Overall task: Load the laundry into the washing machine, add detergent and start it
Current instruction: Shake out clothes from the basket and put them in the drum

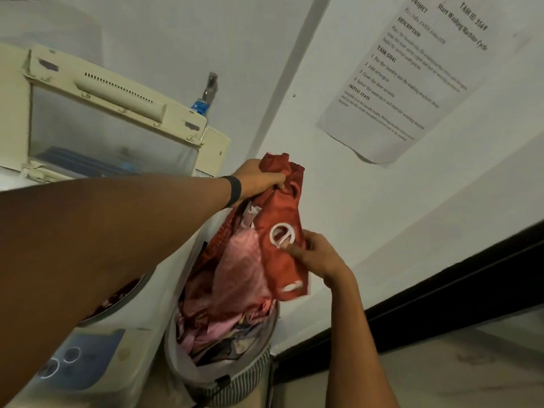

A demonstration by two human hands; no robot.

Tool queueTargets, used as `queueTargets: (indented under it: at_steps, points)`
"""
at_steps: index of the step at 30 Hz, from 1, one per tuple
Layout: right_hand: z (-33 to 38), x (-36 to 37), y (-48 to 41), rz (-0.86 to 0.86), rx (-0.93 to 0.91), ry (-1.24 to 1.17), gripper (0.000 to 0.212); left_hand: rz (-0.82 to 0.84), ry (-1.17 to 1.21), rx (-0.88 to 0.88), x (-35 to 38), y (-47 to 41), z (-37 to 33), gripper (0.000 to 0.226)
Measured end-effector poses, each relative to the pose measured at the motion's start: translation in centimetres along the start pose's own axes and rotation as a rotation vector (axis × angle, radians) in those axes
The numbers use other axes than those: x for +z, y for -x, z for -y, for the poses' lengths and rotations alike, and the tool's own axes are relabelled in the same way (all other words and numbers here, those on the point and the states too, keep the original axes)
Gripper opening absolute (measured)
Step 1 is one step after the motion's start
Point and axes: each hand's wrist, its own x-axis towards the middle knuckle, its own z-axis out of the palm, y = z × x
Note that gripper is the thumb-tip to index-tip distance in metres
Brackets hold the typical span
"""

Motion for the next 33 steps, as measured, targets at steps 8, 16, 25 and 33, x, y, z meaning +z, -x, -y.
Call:
queueTargets:
  at_steps: [8, 16, 25, 33]
  points:
    - [5.2, -4.3, -2.0, -0.319, -0.380, 0.174, 0.015, 0.331, 0.188, -0.059, 1.1, 1.4, -0.5, 0.047]
    - [4.6, -4.2, -2.8, -0.454, -0.375, 0.079, 0.029, 0.387, 0.172, 0.045, 0.3, 0.8, 0.6, 0.049]
    - [4.2, -5.2, -0.5, -0.136, -0.018, 0.232, 0.039, 0.106, 0.076, 0.046, -1.3, -0.3, 1.4, 0.037]
    - [6.4, -1.8, -2.1, -0.623, 0.013, 0.046, 0.026, 0.119, 0.062, 0.089, 1.7, 0.6, 1.2, 0.032]
